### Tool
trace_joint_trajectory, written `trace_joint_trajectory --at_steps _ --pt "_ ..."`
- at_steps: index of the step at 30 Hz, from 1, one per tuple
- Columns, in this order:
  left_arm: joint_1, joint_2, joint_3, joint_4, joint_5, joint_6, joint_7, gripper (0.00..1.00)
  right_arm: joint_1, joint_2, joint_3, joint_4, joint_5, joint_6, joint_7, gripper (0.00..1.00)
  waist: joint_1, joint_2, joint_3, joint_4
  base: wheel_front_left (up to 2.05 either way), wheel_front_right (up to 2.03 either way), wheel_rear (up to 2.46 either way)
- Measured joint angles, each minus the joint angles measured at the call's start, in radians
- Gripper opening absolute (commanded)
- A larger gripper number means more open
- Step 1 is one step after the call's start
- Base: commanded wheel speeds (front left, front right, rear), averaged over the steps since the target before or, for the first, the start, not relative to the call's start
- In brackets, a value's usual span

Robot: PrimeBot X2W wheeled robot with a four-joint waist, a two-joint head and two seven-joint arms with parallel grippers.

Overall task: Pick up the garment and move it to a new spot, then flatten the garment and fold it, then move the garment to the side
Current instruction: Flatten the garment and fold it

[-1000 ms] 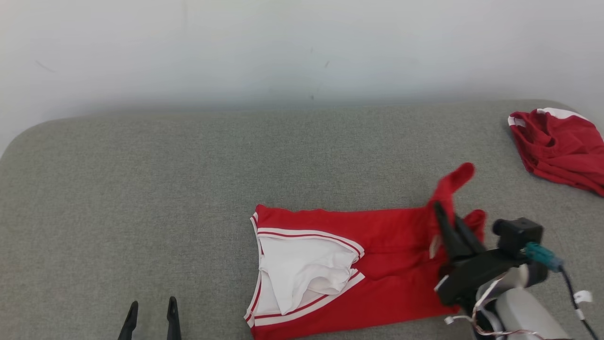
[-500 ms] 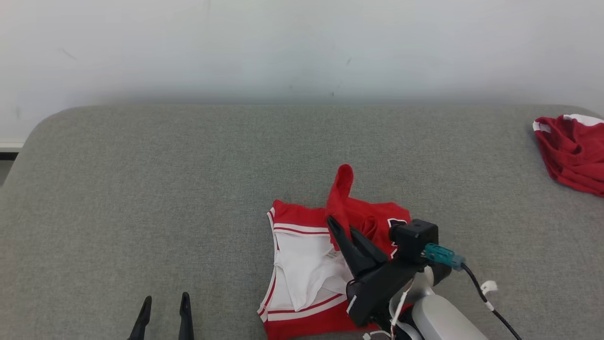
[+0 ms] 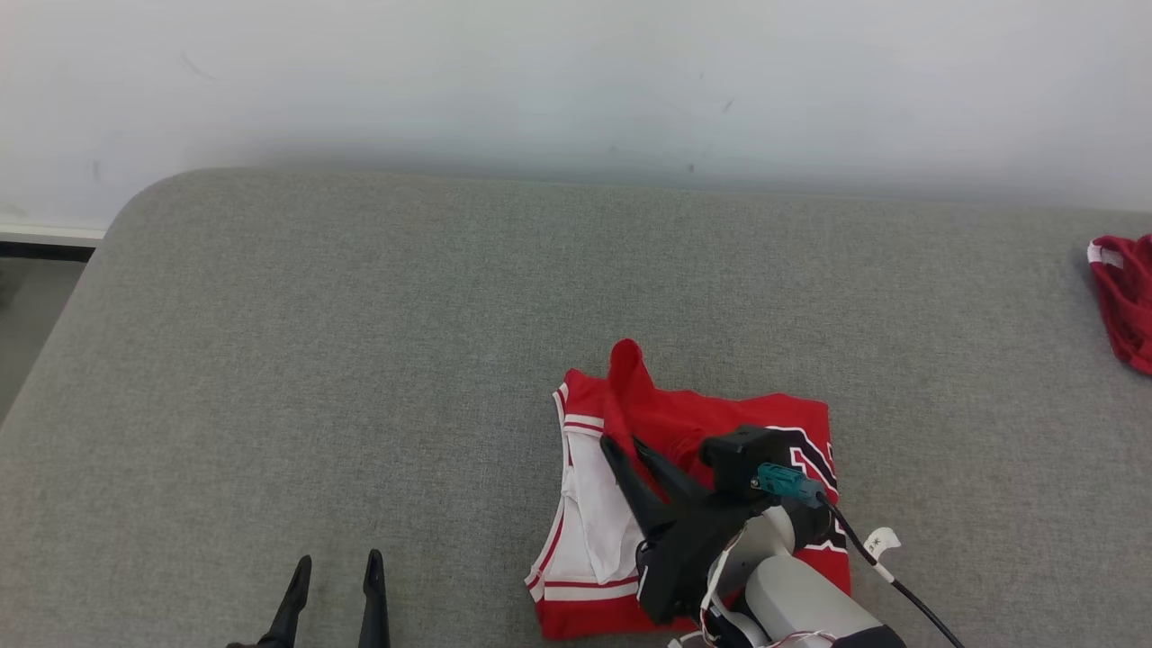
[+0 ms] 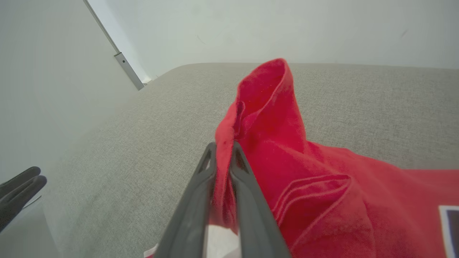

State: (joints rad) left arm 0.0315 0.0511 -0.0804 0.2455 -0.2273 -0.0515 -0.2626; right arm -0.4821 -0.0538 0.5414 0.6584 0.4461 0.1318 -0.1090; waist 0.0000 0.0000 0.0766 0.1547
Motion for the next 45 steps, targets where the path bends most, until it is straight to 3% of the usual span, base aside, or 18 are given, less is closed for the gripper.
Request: trace_joint_trajectory --at_steps 9,17,22,36,39,40,45 --pt "0.002 0.0 0.017 0.0 -0.002 0.003 0.0 1.0 -0.044 -0.003 0.026 -0.021 0.072 0.0 -0.125 1.0 0.0 0.0 0.0 -0.017 0.0 0.0 0.0" --pt "0.005 0.0 0.037 -0.004 0.008 0.0 0.0 1.0 0.003 -0.117 -0.091 -0.124 0.056 0.0 -0.148 1.0 0.0 0.0 -0.004 -0.047 0.0 0.0 0.0" --pt "0.006 0.0 0.044 -0.008 0.013 -0.001 0.0 1.0 0.078 -0.152 -0.128 -0.136 0.07 0.0 -0.136 1.0 0.0 0.0 -0.003 -0.048 0.0 0.0 0.0" --pt "0.002 0.0 0.03 -0.005 0.013 0.0 0.0 1.0 0.075 -0.111 -0.062 -0.023 0.119 0.0 -0.048 1.0 0.0 0.0 0.012 -0.002 0.0 0.0 0.0" --pt "0.002 0.0 0.028 -0.005 0.007 0.004 0.0 1.0 0.069 -0.109 -0.04 0.014 0.139 0.0 -0.022 0.16 0.0 0.0 0.011 0.013 0.0 0.0 0.0" --pt "0.003 0.0 0.027 -0.005 0.007 0.006 0.0 1.0 0.067 -0.109 -0.034 0.016 0.147 0.0 -0.022 0.0 0.0 0.0 0.011 0.016 0.0 0.0 0.0" --pt "0.005 0.0 0.027 -0.005 0.002 0.008 0.0 1.0 0.052 -0.116 -0.005 0.012 0.162 0.0 -0.046 0.0 0.0 0.0 0.006 0.017 0.0 0.0 0.0"
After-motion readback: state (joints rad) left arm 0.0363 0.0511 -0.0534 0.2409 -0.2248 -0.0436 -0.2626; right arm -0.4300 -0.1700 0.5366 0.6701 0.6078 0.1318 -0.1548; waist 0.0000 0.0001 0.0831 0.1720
